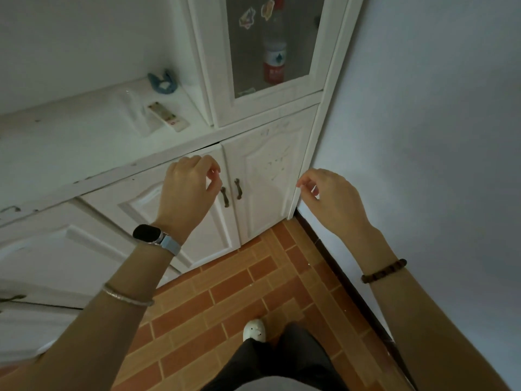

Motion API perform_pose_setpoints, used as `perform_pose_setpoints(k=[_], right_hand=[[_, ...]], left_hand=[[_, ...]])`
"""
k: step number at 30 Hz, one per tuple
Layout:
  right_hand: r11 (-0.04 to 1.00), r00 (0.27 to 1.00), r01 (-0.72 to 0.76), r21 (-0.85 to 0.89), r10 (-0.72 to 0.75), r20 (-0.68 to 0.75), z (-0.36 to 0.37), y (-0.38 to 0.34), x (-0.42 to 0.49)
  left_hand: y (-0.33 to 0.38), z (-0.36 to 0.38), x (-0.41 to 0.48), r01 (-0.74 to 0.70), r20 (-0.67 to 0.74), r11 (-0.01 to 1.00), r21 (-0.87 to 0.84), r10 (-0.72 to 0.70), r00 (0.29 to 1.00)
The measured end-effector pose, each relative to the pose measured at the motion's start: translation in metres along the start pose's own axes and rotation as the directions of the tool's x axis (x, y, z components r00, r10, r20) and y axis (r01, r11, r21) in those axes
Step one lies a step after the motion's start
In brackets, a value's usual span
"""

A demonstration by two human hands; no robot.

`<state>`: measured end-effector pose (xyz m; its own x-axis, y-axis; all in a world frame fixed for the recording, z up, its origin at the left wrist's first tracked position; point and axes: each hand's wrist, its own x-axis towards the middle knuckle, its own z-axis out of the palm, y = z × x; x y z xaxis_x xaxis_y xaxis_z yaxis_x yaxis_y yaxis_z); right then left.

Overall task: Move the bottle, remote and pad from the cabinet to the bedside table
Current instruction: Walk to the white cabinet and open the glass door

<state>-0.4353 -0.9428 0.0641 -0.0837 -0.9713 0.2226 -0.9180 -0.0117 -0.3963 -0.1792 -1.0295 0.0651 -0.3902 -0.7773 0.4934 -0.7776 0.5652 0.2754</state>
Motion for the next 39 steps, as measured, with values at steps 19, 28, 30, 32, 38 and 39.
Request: perform_pose_setpoints(k=[19,28,30,32,38,39], right_hand=[[0.938,0.866,0.321,0.134,-0.233,-0.443,-0.18,-0.078,0.204],[0.891,0.801,0.443,0.098,-0.345,-0.489,-0.244,-0.122,0.291],[0.877,0.795,0.464,0.124,-0.35,-0.496,-0.253,-0.132,0.309],[0.848,0.773,0.507,0.155,-0.367,-0.518,-0.259,-0.146,0.325],[0.776,0.704,0.599,0.195,-0.396,-0.589,-0.274,-0.192,0.354],[0.773,0.71,0.6,0.205,-0.397,-0.581,-0.275,-0.199,0.357]], left_hand=[[0.016,-0.079,0.19,-0.21,-0.364,0.972,0.104,0.234,0.901],[0.016,-0.129,0.278,-0.242,-0.434,0.927,0.286,0.351,0.83],[0.014,-0.136,0.292,-0.237,-0.432,0.917,0.32,0.363,0.826],[0.011,-0.14,0.303,-0.222,-0.421,0.911,0.349,0.364,0.831],[0.002,-0.141,0.315,-0.188,-0.356,0.867,0.461,0.375,0.856],[0.0,-0.141,0.315,-0.186,-0.335,0.858,0.478,0.374,0.865]])
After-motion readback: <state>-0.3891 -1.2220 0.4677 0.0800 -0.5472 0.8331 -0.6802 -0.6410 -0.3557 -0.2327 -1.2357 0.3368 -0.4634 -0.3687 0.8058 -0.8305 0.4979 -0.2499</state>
